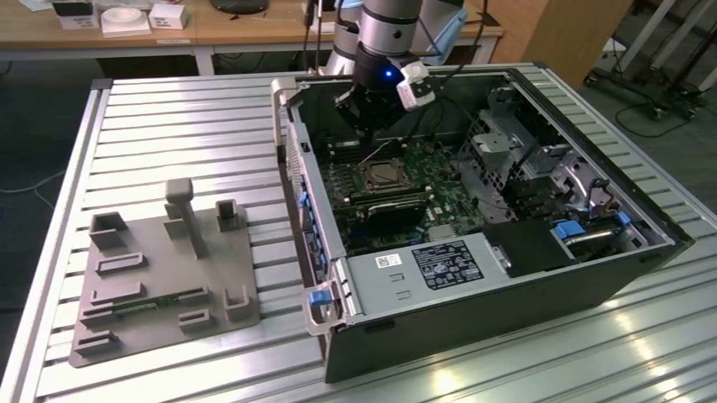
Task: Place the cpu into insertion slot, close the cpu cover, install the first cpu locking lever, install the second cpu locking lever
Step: 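Install the first cpu locking lever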
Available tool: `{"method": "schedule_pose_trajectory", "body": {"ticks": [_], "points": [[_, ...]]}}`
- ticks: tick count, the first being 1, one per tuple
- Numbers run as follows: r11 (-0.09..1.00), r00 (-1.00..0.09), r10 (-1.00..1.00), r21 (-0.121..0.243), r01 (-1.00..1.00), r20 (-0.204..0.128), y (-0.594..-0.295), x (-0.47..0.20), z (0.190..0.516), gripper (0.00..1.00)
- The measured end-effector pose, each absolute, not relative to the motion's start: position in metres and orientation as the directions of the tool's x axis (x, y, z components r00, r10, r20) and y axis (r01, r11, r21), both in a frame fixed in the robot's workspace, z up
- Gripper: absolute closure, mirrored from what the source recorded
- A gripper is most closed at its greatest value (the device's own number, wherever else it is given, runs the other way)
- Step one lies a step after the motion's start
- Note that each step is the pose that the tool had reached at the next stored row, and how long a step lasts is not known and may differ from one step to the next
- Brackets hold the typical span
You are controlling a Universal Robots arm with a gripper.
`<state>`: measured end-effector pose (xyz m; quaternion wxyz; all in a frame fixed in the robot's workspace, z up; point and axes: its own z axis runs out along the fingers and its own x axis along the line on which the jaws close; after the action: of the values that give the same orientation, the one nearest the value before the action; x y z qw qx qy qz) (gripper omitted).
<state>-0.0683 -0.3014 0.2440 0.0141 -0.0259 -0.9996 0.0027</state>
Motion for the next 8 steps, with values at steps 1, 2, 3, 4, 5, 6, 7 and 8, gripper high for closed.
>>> {"method": "schedule_pose_trajectory", "body": {"ticks": [1,2,3,4,5,6,7,8], "points": [[0.999,-0.998,0.049,-0.006,0.048,0.028,-0.3015,-0.0667,0.2435,0.89],[0.999,-0.999,0.044,-0.006,0.044,0.028,-0.3015,-0.0654,0.2431,0.89],[0.999,-0.999,0.039,-0.006,0.038,0.028,-0.3015,-0.0645,0.2426,0.89],[1.0,-0.999,0.029,-0.006,0.029,0.028,-0.3014,-0.0639,0.242,0.89],[1.0,-0.999,0.018,-0.006,0.018,0.028,-0.3014,-0.0636,0.2415,0.89],[1.0,-1.0,0.006,-0.006,0.006,0.028,-0.3014,-0.0633,0.2409,0.89],[1.0,-1.0,-0.008,-0.006,-0.008,0.028,-0.3014,-0.0631,0.2403,0.89],[1.0,-0.999,-0.016,-0.006,-0.016,0.028,-0.3014,-0.0622,0.2397,0.89]]}}
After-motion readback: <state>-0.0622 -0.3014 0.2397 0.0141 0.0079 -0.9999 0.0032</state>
